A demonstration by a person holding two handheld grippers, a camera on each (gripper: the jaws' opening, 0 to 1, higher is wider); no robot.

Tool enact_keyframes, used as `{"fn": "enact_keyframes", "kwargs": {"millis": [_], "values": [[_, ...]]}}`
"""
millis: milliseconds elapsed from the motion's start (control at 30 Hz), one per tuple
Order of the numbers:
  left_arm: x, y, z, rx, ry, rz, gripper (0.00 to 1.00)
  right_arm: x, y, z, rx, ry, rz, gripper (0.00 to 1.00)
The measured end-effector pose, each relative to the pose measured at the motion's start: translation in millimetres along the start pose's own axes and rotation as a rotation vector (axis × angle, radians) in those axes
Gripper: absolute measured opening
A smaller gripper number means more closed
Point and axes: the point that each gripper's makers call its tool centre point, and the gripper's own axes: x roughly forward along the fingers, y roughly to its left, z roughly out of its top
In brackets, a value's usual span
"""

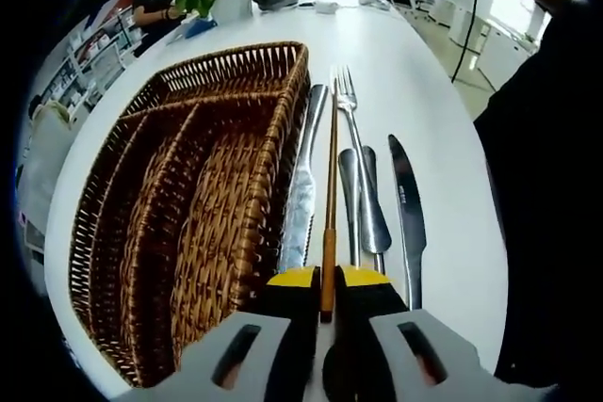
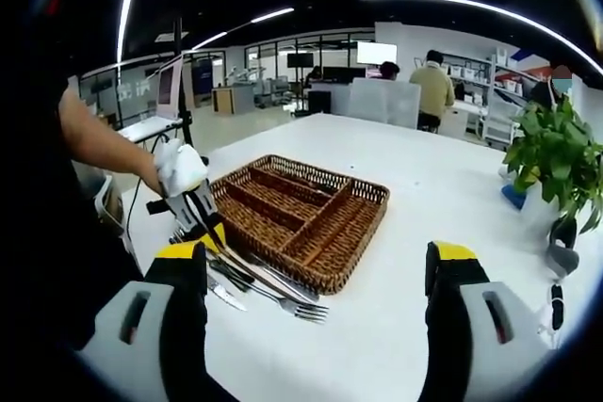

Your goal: Arrange the knives, forks, and spoons in their matching storage slots by inserting each utensil handle-first until every utensil is classified and aligned in the correct compartment

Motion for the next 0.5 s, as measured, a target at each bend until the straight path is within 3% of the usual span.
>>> {"fn": "enact_keyframes", "kwargs": {"millis": [233, 333, 500], "values": [[-1, -3.1, 2.1, 0.055, 0.006, -0.012, 0.05, 0, 2, -0.3, 0.002, -0.001, -0.001, 0.99], [-2, 0.7, 2.3, 0.074, 0.003, 0.013, 0.05, 0, 3, 0.3, 0.004, -0.004, 0.0, 0.99], [-13, -2.7, 14.9, 0.061, -0.055, 0.0, 0.04, 1, 5, -1.8, 0.008, -0.005, 0.004, 0.99]]}}
